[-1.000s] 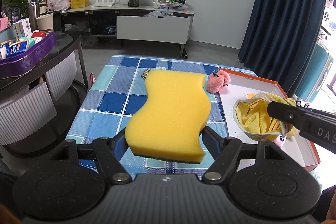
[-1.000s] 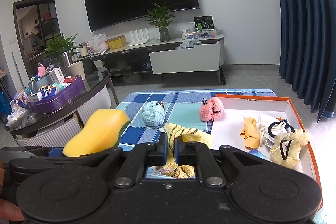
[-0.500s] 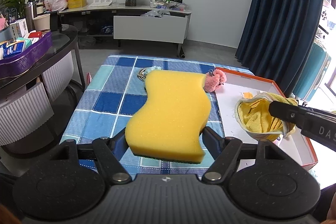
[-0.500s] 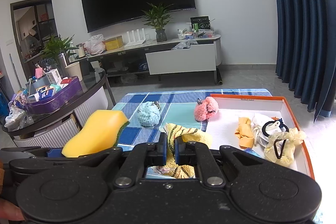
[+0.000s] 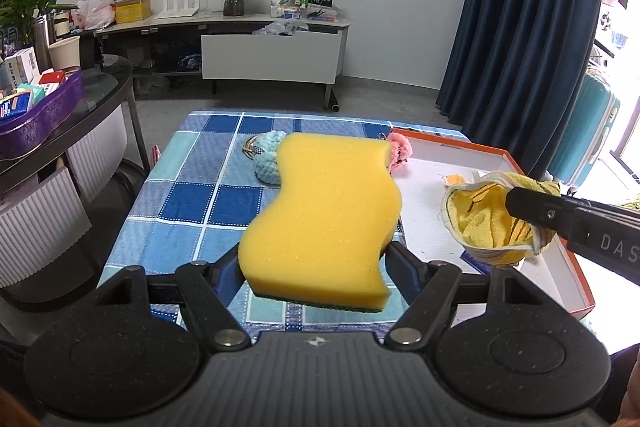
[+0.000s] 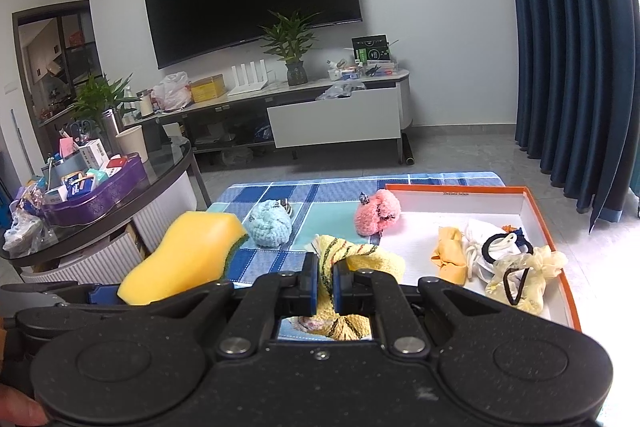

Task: Organize soft objects
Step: 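Carry the yellow sponge with the left tool while the right tool carries the striped cloth to the box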

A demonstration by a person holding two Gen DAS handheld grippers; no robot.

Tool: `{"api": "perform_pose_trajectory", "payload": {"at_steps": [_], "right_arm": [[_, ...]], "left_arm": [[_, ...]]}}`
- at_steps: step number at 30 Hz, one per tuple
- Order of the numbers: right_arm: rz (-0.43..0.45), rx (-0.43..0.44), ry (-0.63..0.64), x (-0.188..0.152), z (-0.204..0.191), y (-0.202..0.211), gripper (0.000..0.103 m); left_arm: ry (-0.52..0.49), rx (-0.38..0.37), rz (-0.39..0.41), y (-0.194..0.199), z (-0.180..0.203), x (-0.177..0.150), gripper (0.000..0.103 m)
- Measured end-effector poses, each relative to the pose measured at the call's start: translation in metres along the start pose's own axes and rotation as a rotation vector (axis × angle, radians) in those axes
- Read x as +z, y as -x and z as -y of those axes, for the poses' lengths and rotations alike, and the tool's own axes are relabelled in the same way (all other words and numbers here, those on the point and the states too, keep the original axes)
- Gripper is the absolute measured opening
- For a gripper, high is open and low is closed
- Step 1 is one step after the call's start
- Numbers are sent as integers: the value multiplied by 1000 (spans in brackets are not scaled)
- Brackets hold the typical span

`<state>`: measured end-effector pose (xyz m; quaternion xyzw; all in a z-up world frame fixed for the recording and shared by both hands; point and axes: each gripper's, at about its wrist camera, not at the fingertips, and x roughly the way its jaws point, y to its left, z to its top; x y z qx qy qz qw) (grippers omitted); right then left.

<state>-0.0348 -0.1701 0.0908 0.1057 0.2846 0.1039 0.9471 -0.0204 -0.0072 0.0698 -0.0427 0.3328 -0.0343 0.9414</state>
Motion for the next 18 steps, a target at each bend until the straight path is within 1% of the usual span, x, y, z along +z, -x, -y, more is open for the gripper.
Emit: {"api": "perform_pose_trajectory", "payload": {"at_steps": [18], "right_arm": [[22,-45,-24,4,21,11,10]], "left_arm": [[-54,-62,-9,-4,25,1,75]]}}
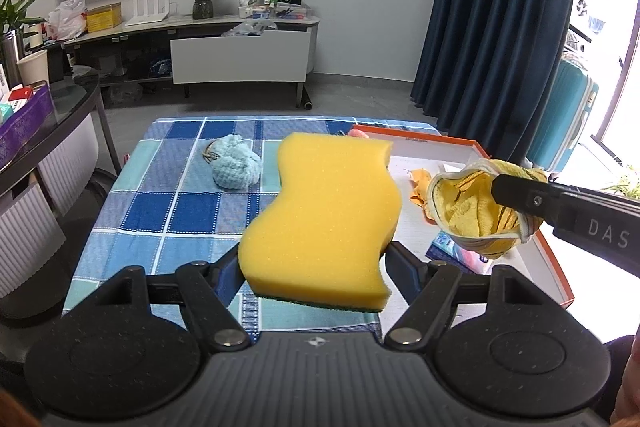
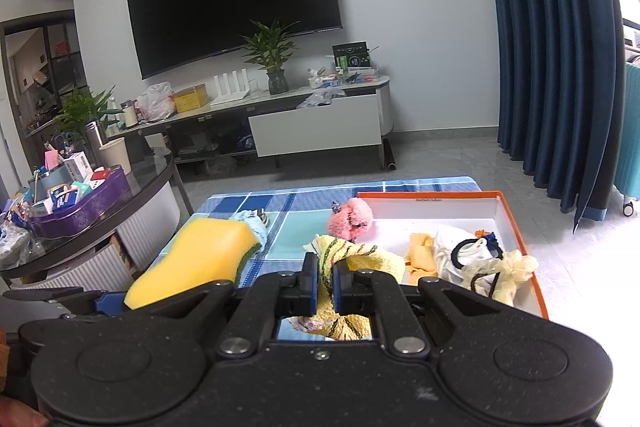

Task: Organize soft objects
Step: 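Carry the yellow sponge with the left tool while the right tool carries the striped cloth to the box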

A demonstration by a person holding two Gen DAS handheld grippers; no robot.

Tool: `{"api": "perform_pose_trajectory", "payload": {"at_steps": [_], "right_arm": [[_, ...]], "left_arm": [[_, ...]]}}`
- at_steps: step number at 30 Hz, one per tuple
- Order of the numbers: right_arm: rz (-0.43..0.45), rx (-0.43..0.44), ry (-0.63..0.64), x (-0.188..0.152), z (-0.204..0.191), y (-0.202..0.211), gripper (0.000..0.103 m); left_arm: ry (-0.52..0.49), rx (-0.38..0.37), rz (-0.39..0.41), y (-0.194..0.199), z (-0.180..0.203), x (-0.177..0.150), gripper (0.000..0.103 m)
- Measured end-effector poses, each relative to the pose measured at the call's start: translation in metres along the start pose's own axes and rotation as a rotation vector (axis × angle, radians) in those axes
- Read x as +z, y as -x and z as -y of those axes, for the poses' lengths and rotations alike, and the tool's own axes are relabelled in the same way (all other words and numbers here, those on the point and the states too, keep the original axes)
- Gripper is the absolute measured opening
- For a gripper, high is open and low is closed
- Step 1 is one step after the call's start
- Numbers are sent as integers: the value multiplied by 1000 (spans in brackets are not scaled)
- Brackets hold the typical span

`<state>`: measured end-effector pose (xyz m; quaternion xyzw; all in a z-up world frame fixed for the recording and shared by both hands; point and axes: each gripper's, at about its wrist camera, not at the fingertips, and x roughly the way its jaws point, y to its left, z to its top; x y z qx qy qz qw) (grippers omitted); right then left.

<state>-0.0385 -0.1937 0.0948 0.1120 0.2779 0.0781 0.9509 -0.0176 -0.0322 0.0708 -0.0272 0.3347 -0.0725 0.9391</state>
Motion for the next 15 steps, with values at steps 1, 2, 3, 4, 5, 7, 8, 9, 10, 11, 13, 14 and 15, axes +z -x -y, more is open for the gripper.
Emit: {"api": "perform_pose_trajectory", "payload": {"at_steps": [1,2,3,4,5,7,8,9,10,11,13,14,15], "right_arm": [[1,-3,-1,0,1,1,10],[3,-7,-1,0,3,1,10],[4,-10,-3,0,4,2,10],[5,-13,-4,0,6,2,10],[5,-17,-7,0,8,2,10],[8,-22,-12,0,11,3,10],[8,-25,-15,0,13,4,10],[9,-29,-16,0,15,4,10],[10,-33,-18,0,17,5,10],[12,-36,-22,0,19,6,10],[14,-43,-25,0,24,7,10],[15,-48,-29,0,26,7,10],[16,-53,-35,0,29,8,10]], "left_arm": [[-3,-4,0,0,2,0,75],[-8,-6,1,0,4,-1,75],[-12,-9,2,0,6,0,75],[-15,-14,1,-1,8,0,75],[-19,-17,1,-1,9,1,75],[-25,-22,0,-3,11,1,75],[-27,-25,-1,-4,12,2,75],[-29,-29,-2,-5,14,2,75],[-32,-31,-3,-5,15,2,75],[-34,-35,-4,-6,17,2,75],[-43,-42,-5,-9,21,3,75],[-48,-45,-6,-10,22,3,75],[-52,-49,-6,-10,24,3,75]]}}
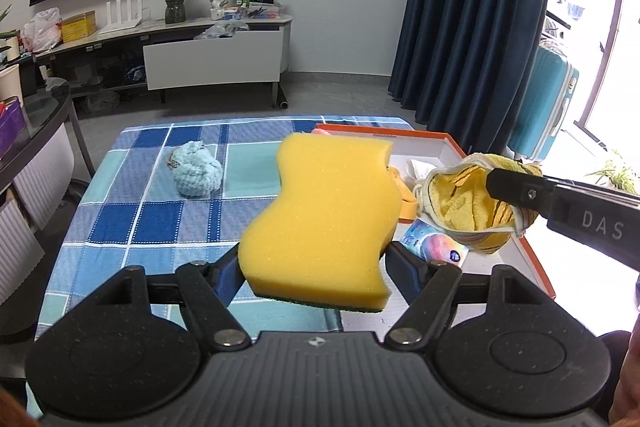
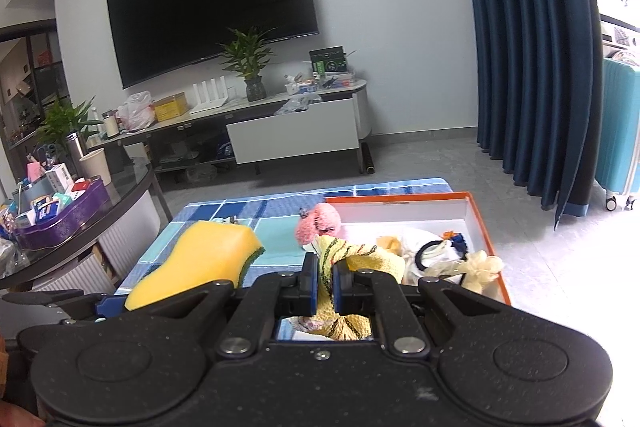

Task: Organize soft objects
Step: 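Carry the yellow sponge with the left tool while the right tool carries the striped cloth to the box, then release the sponge from the left tool while the right tool drops the striped cloth in the box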

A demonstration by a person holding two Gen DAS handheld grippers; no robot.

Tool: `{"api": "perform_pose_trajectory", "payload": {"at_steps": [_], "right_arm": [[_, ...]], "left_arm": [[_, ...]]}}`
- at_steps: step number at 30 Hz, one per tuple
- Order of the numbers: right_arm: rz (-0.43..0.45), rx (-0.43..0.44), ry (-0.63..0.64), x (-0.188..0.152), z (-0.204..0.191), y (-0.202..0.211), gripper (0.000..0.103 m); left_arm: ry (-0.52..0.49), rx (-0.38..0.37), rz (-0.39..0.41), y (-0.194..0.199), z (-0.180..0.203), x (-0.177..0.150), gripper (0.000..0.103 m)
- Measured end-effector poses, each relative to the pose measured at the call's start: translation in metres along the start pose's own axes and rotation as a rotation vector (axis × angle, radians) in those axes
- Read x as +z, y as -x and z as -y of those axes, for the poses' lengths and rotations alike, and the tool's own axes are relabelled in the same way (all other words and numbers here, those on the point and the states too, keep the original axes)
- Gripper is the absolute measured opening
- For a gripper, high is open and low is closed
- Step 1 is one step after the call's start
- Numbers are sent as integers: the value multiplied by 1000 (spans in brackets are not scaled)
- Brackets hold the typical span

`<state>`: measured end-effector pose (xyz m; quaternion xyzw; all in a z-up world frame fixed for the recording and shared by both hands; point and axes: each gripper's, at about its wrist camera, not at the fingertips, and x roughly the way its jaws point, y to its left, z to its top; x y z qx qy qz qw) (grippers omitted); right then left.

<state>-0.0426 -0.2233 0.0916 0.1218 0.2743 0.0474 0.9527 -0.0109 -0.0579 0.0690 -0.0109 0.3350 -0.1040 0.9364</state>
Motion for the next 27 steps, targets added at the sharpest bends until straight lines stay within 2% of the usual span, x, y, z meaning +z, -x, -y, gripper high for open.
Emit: {"api": "perform_pose_trajectory", "payload": {"at_steps": [27], "right_arm": [[1,-139,-76,-6,63,1,10]], "left_arm": [[-73,-109,-49,-35,50,1,75]]}}
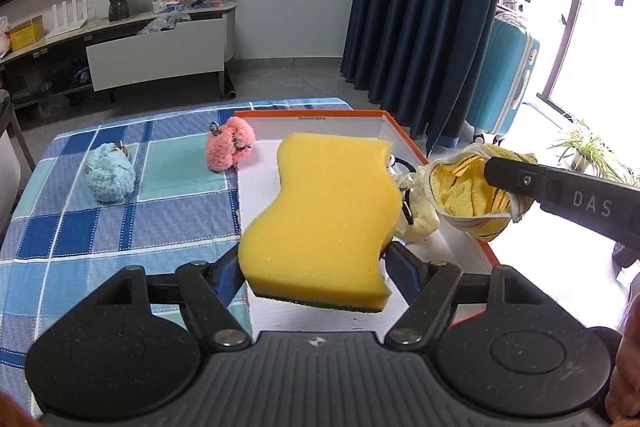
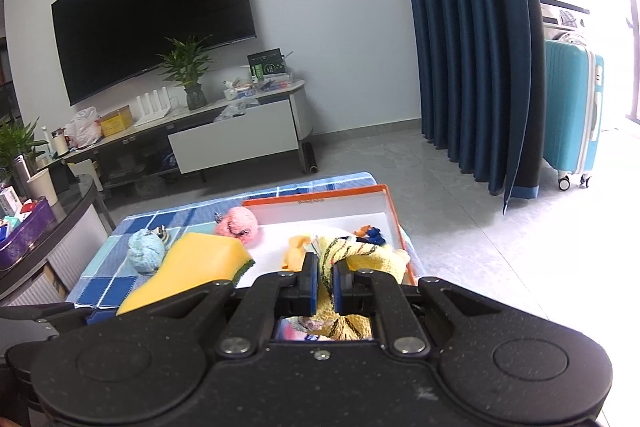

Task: Organize soft objects
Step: 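Release the sponge from the left tool while the right tool drops the striped cloth in the box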

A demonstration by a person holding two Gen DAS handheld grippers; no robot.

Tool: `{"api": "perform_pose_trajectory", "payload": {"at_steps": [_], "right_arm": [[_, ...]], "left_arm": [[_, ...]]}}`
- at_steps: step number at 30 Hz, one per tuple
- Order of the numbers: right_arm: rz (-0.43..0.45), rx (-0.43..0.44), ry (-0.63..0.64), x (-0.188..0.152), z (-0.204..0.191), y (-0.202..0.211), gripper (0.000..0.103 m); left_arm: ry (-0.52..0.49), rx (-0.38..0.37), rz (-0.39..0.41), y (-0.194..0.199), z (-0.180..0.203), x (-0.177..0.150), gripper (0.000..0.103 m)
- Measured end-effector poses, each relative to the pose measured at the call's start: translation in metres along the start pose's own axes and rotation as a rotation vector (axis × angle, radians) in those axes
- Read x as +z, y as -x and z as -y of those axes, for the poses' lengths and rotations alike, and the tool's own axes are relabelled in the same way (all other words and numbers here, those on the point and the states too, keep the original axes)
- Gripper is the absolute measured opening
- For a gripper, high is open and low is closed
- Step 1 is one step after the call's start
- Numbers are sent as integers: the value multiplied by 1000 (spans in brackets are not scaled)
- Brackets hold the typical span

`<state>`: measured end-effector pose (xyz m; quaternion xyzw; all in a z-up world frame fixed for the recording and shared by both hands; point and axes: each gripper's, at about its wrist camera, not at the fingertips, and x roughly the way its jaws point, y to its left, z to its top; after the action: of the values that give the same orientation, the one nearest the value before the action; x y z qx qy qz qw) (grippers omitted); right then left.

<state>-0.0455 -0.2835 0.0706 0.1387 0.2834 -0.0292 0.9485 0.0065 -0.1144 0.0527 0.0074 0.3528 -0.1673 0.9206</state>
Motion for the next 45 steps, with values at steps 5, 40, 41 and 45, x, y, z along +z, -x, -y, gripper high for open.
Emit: {"api": "perform_pose_trajectory", "payload": {"at_steps": [5,40,41,45], "right_arm": [[-10,-8,-9,-1,5,-3,10],[-137,-59,-8,-11,23,-20,75],[-127,-50,-20,-10,25,-18,75],[-87,-64,0,-4,21,-11,77]], "left_arm": [[-9,-11,-13,-7,6,-1,75],[-46,-65,-96,-33,19,-9,77],[-51,-74,-100,-34,20,-9,81],[-50,-94,-92,-31,19,-10,91]]}}
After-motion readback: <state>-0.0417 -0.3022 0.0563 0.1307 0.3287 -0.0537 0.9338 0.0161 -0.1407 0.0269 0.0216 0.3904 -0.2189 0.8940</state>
